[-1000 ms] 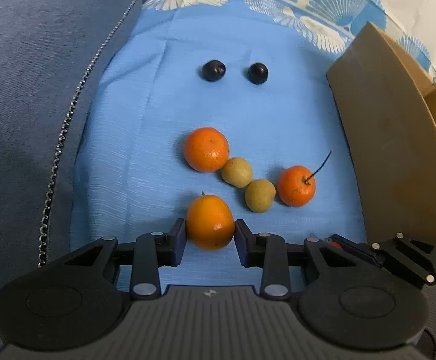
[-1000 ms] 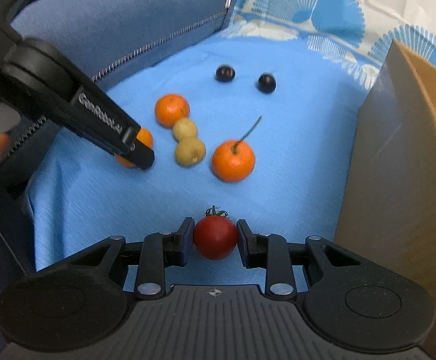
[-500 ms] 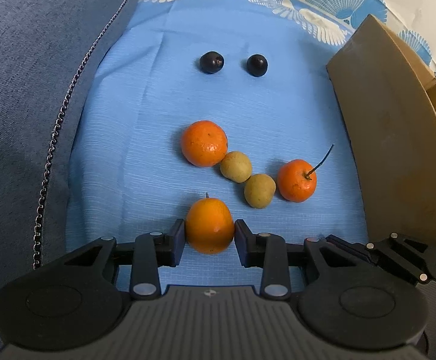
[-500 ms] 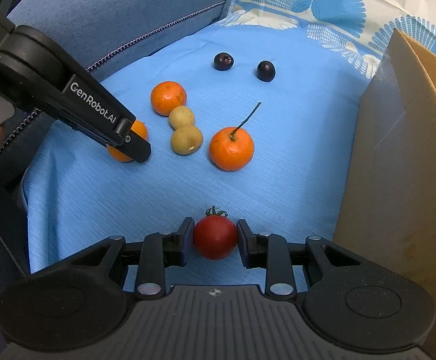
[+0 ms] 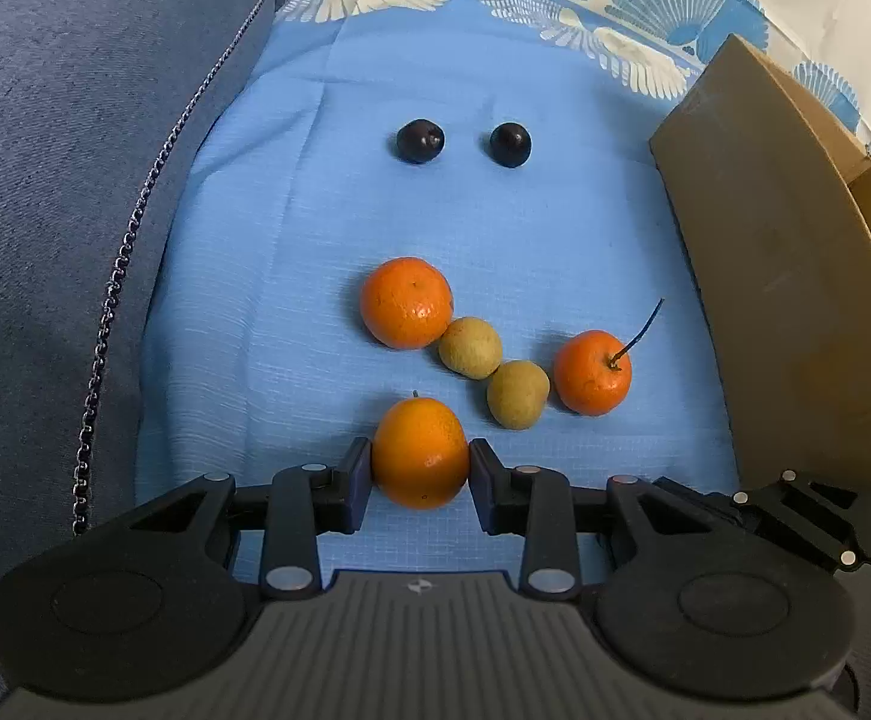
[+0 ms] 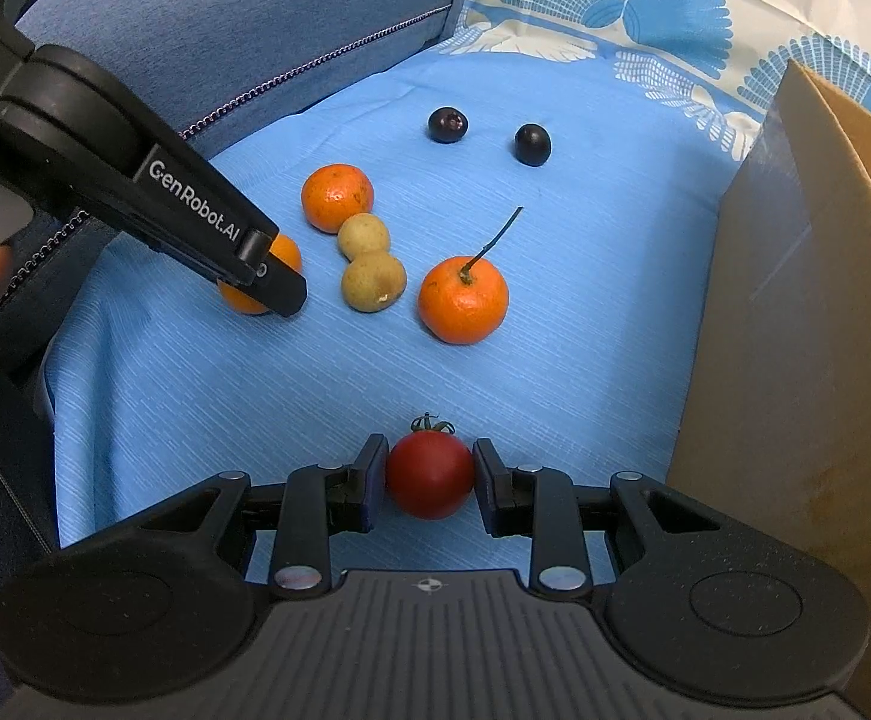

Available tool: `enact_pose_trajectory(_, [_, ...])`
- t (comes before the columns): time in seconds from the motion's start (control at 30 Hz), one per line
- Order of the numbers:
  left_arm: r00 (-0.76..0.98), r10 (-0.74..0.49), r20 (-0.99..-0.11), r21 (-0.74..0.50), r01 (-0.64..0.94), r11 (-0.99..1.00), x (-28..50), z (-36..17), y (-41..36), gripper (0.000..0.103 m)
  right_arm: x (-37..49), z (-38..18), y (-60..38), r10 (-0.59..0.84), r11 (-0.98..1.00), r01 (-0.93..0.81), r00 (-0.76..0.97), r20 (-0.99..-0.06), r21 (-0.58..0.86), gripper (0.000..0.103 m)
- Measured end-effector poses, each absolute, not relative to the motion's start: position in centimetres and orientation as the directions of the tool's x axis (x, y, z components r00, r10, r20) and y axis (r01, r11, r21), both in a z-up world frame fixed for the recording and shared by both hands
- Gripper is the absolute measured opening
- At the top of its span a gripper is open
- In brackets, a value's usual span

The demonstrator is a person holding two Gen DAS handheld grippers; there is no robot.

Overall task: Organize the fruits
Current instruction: 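Lift the orange with the left gripper while the right gripper lifts the tomato toward the box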

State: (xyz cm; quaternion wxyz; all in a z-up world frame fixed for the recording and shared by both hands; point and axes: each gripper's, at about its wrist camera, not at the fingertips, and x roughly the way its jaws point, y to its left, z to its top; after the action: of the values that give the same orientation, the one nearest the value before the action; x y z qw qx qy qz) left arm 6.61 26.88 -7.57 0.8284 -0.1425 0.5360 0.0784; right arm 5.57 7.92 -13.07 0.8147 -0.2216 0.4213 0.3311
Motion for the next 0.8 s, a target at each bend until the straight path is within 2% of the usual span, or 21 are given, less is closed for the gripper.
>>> enact_pose_trajectory(0.37, [0.459,-0.004,-0.888,-0.148,-0.278,0.949,5.9,-6.7,26.8,0.038,5.2,-12.4,7.6,0.359,0.689,-0.718,0.453,-0.816,-0.096,0.032])
enact_pose_trajectory(0.63, [0.513,0.028,-0.858,-0.135,-0.277,0.951,4.8,-5.5,26.4,0.038,4.9,-10.6,6.8,0.411,0.705,-0.704,0.503,-0.760,-0.084,0.032])
enact_pose_trajectory(0.8, [0.590,0.058,-0.805,-0.125,-0.265,0.956,3.7,-4.1,25.9,0.038,3.9,-9.0,6.0,0.452,0.703,-0.704,0.550,-0.702,-0.099,0.032])
